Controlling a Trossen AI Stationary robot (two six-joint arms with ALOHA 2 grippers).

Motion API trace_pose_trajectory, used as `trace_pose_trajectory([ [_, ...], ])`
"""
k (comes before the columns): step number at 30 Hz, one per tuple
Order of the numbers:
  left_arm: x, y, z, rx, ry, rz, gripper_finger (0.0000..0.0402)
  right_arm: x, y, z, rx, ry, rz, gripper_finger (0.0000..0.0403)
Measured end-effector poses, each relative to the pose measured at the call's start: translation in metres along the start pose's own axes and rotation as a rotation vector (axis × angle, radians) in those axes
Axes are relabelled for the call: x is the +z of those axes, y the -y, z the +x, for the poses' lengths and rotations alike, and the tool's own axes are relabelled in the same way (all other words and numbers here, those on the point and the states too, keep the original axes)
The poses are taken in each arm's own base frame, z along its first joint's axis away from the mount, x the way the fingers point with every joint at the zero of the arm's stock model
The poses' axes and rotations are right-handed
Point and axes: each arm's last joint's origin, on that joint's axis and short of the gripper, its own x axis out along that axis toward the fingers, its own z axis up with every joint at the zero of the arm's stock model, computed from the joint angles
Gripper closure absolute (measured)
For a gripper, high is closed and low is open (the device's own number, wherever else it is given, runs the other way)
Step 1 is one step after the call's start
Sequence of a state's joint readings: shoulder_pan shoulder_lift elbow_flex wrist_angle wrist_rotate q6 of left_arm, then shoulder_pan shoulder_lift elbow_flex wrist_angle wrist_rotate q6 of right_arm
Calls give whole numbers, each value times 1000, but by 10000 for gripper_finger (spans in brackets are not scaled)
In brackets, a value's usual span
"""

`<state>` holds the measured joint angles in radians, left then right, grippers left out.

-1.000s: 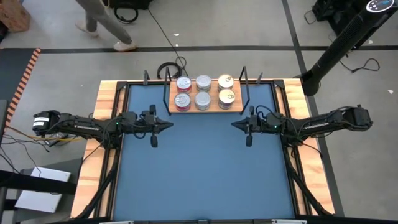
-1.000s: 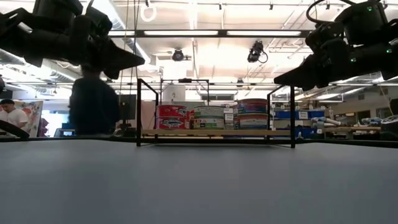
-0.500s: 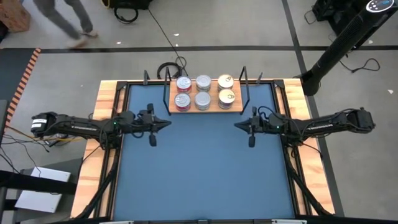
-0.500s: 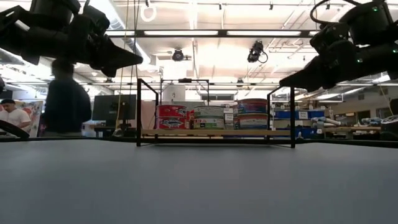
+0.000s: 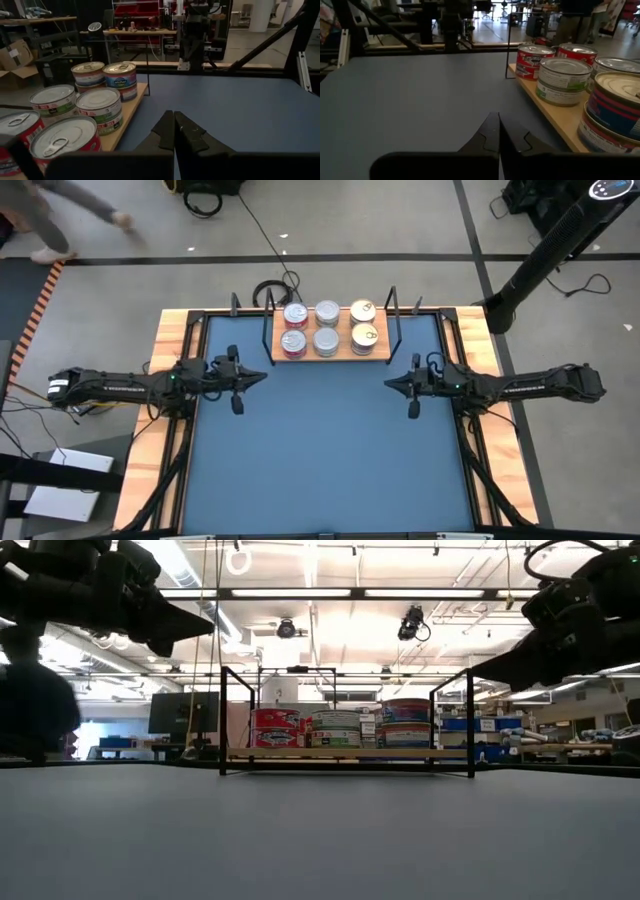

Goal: Stack canned seafood by type on shelf
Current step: Return to Home Position

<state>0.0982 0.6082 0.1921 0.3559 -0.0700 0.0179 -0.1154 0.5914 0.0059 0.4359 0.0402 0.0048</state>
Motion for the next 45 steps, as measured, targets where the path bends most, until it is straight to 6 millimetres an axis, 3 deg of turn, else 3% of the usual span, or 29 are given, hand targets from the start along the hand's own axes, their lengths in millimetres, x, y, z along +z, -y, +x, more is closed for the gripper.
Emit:
trace_pose_trajectory([
  [14, -28, -3, -32, 58, 153, -14, 399, 0, 1, -12, -10, -4, 21, 398],
  [21, -34, -5, -42, 103, 120, -15, 399, 3, 1, -16, -8, 24, 22, 398],
  [45, -42, -14, -46, 178, 44, 18, 399, 6, 1, -33, 1, 103, 7, 400],
])
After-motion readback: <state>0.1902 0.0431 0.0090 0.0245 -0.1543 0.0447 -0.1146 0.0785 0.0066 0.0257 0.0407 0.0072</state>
